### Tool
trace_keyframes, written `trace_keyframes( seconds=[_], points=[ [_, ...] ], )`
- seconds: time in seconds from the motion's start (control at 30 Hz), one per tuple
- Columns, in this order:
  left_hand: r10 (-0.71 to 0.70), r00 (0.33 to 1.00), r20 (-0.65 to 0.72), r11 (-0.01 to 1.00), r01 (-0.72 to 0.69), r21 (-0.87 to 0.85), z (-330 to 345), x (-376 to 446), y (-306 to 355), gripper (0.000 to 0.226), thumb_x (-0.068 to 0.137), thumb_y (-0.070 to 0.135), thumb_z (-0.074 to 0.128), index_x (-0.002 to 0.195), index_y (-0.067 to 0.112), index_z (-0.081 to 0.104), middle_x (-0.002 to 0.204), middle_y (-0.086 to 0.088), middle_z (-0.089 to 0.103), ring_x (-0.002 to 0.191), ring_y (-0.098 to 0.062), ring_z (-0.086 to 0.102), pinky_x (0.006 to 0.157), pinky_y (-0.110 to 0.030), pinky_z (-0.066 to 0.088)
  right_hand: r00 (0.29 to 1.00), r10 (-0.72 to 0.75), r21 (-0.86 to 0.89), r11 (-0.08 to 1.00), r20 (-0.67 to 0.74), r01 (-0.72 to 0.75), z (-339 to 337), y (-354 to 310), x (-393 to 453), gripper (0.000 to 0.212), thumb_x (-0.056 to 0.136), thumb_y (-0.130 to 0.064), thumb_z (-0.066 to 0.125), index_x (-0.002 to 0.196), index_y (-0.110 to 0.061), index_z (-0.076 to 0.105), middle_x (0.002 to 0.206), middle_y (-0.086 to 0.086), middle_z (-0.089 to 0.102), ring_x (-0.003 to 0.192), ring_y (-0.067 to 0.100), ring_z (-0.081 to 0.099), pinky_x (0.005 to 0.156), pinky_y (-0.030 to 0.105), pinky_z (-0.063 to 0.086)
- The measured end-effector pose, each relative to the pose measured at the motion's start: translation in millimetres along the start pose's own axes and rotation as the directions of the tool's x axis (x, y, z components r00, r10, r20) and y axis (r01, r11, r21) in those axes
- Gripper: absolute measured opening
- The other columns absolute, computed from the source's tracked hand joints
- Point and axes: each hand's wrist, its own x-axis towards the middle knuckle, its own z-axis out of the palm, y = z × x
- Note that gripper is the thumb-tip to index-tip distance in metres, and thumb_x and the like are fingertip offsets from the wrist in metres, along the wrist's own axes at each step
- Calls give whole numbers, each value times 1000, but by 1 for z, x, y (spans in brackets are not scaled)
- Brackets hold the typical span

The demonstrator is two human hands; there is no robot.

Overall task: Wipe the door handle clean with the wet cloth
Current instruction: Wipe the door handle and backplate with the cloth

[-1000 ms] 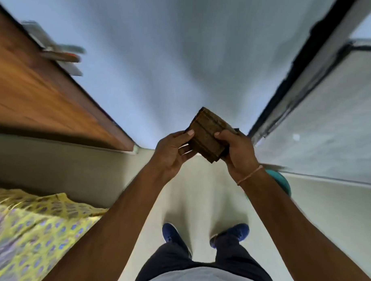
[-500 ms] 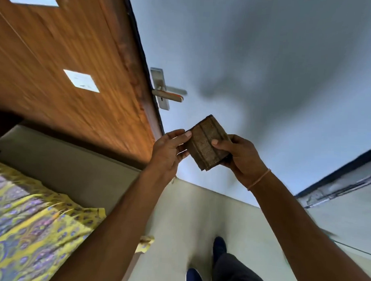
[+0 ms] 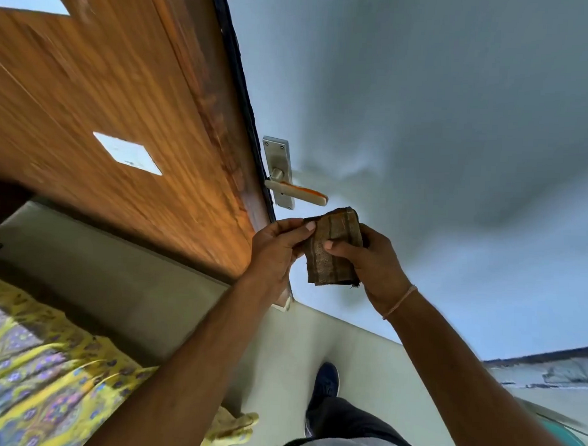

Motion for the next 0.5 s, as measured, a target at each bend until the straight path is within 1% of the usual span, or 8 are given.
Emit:
trace_keyframes(
  seconds=[0.1,0.17,0.2,0.27,0.3,0.33,0.4,0.5],
  points=[
    [8,998,-62,997,-4,73,-9,23,15,14,89,-1,82,99,3,73,96,-15,77,84,-24,75,72,-27,64,998,-56,-72,996,-39,53,16,-9,21,23,89,-2,76,101,-21,79,94,11,81,88,29,78,74,39,67],
    [43,993,-112,992,-29,124,-16,35,25,15,91,0,81,102,0,72,89,-14,73,77,-22,70,69,-24,63,982,-148,-223,967,-115,120,24,-13,33,8,86,-15,77,87,-23,78,88,16,77,80,27,75,77,42,65],
    [85,987,-133,982,-61,176,-21,42,31,16,92,1,81,105,-2,71,88,-12,73,76,-20,68,68,-24,62,960,-235,-327,929,-152,176,28,-14,40,6,85,-23,77,91,-24,78,89,13,73,81,26,72,79,41,64],
    [251,960,-127,904,-185,386,-34,54,41,16,94,5,80,108,2,72,90,-5,75,78,-14,67,72,-23,59,871,-462,-543,781,-167,310,38,-20,50,34,86,-15,75,116,-30,79,105,0,65,98,22,69,88,28,58],
    [360,931,-68,815,-278,508,-40,58,45,15,95,6,80,107,8,72,93,-1,76,83,-12,68,76,-20,56,811,-568,-628,683,-137,372,43,-23,53,47,87,-6,71,128,-27,75,115,0,62,107,22,65,92,23,53],
    [457,890,20,702,-373,607,-45,60,50,16,95,8,79,108,13,71,97,3,75,88,-11,68,79,-18,55,753,-651,-696,584,-94,418,49,-25,57,54,86,-1,69,136,-24,70,124,2,60,115,25,62,95,25,51],
    [574,789,221,462,-534,708,-56,66,59,19,98,14,76,115,16,70,106,5,74,100,-13,67,88,-23,56,666,-746,-806,397,-5,439,64,-26,66,58,88,-2,67,143,-21,66,140,8,59,126,30,57,100,36,50],
    [648,629,429,132,-648,750,-68,76,70,30,98,23,72,125,13,68,119,-2,72,112,-20,64,98,-37,55,675,-735,-904,245,63,351,85,-12,84,58,88,-5,66,144,-19,64,148,12,59,131,38,56,106,47,49]
  ],
)
